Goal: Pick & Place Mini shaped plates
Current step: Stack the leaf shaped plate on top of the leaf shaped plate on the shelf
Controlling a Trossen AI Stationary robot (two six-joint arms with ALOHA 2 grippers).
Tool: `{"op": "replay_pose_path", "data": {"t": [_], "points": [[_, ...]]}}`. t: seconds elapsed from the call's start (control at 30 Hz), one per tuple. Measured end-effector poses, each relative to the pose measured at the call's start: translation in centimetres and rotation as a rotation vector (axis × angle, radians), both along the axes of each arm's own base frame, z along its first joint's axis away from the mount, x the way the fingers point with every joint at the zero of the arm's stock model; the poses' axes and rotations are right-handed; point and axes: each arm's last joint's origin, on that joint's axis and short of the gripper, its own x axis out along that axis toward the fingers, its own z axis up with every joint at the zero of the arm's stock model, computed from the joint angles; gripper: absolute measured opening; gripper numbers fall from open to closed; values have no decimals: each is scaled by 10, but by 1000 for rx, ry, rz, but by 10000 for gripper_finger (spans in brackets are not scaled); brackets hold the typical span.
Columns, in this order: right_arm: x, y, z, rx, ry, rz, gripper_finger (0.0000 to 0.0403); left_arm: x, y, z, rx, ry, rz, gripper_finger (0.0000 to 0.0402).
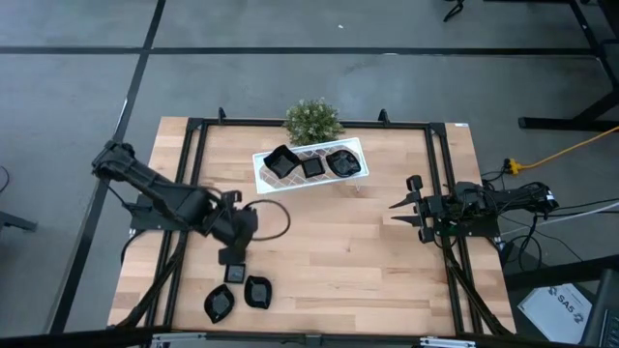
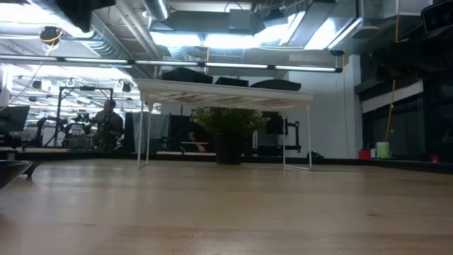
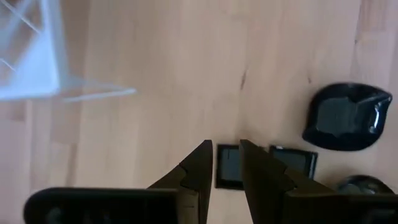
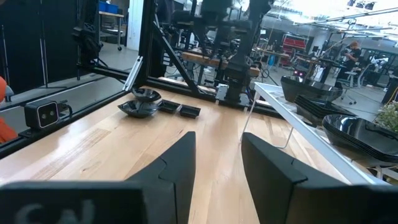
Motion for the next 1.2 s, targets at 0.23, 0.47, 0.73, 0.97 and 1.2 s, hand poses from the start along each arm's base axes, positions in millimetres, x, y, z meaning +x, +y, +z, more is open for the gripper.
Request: {"op": "replay_pose_path", "data": {"t": [0.23,0.47,0.73,0.97,1.2], "points": [[0,0,0,0,-1,0,129,-8,-19,-9,1,-42,19,71],[0,0,0,0,0,0,129,4,-39,-4,-15,-220,-100,74],[0,0,0,0,0,0,129,24,-60,-14,-6,-302,-235,70],[0,0,0,0,0,0,129,40,-72,-38,18,-254,-266,68],[0,0,0,0,-1,0,129,51,-82,-67,1,-138,-300,67]]}}
